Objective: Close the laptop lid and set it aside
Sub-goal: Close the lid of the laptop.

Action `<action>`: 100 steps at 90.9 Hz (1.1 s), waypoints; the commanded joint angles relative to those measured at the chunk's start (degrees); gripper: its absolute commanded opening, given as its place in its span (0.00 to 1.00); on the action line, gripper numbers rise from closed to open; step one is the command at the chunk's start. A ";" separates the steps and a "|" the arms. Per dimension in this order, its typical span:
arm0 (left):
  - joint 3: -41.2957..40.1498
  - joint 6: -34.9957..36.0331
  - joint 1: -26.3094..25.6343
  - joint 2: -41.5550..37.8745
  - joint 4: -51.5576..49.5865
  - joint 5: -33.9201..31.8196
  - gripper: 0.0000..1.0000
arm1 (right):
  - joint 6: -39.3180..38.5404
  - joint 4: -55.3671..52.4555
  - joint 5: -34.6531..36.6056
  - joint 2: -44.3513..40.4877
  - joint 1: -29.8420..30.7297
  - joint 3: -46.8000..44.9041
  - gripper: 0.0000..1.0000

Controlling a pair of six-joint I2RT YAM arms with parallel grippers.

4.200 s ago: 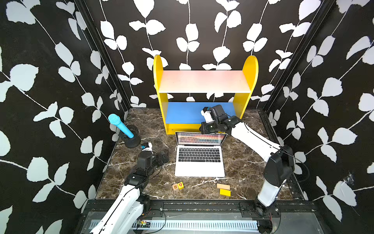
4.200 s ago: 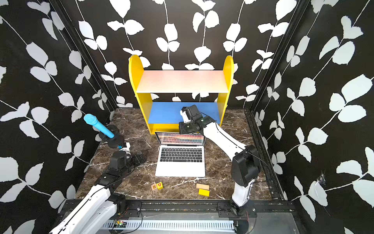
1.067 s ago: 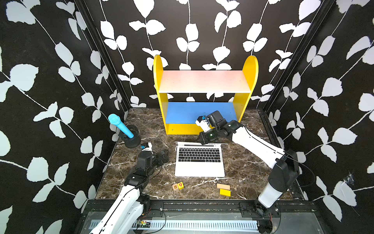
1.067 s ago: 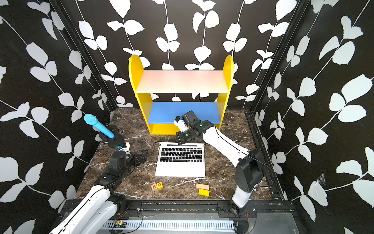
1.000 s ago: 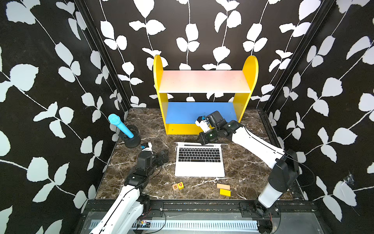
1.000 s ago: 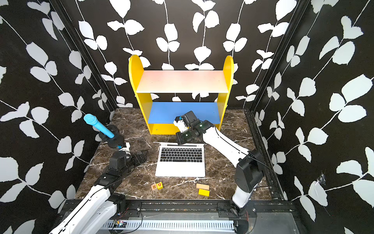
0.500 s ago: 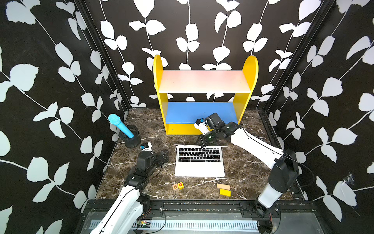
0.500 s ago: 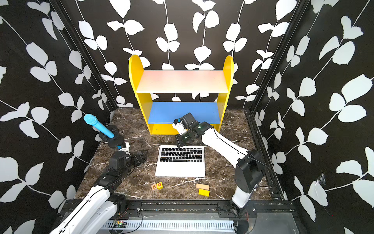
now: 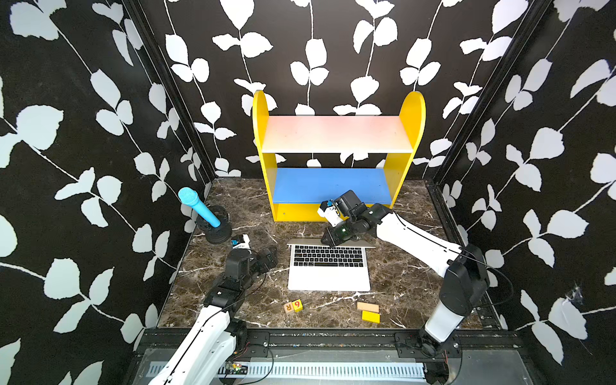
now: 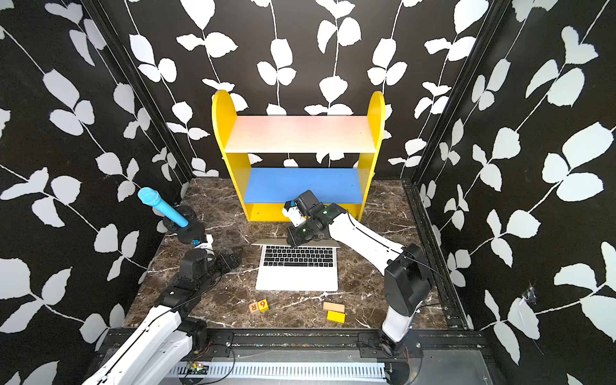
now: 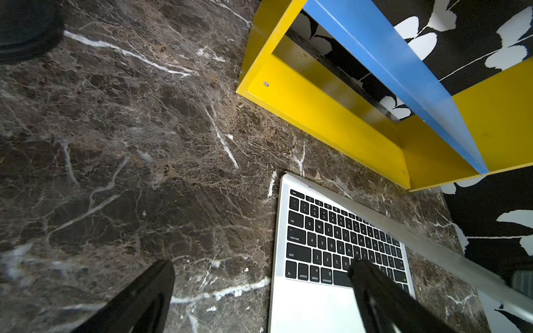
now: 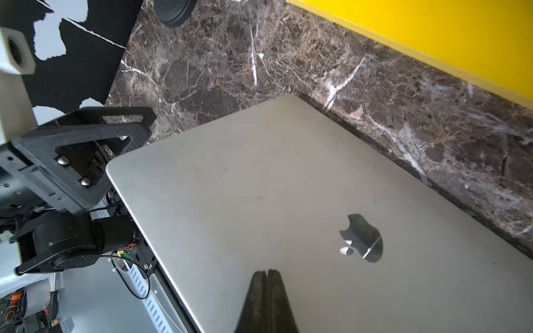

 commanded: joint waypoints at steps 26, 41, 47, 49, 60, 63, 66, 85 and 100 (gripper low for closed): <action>-0.79 0.16 -0.11 -0.75 -0.95 -0.30 0.98 | -0.23 -0.19 -1.19 1.87 1.54 -2.19 0.00; -0.79 0.17 -0.16 -0.75 -0.95 -0.24 0.98 | -0.24 0.09 -1.17 2.28 1.81 -2.77 0.00; -0.79 0.19 -0.10 -0.73 -0.95 -0.30 0.98 | -0.23 0.09 -1.06 2.59 1.95 -2.94 0.00; -0.79 0.16 -0.10 -0.74 -0.95 -0.26 0.98 | -0.18 0.09 -1.08 2.70 1.92 -3.01 0.00; -0.79 0.12 -0.13 -0.71 -0.95 -0.28 0.98 | -0.24 0.18 -0.86 3.06 2.07 -3.31 0.00; -0.79 0.11 -0.18 -0.71 -0.95 -0.28 0.98 | -0.24 0.18 -0.76 3.19 2.08 -3.40 0.00; -0.79 0.11 -0.19 -0.69 -0.95 -0.29 0.98 | -0.34 0.18 -0.76 3.29 2.09 -3.48 0.00; -0.79 0.13 -0.10 -0.54 -0.80 -0.26 0.98 | -0.71 -0.17 -0.47 4.05 2.17 -3.76 0.00; -0.79 0.12 -0.10 -0.53 -0.78 -0.26 0.98 | -0.70 -0.09 -0.28 4.69 2.21 -3.93 0.00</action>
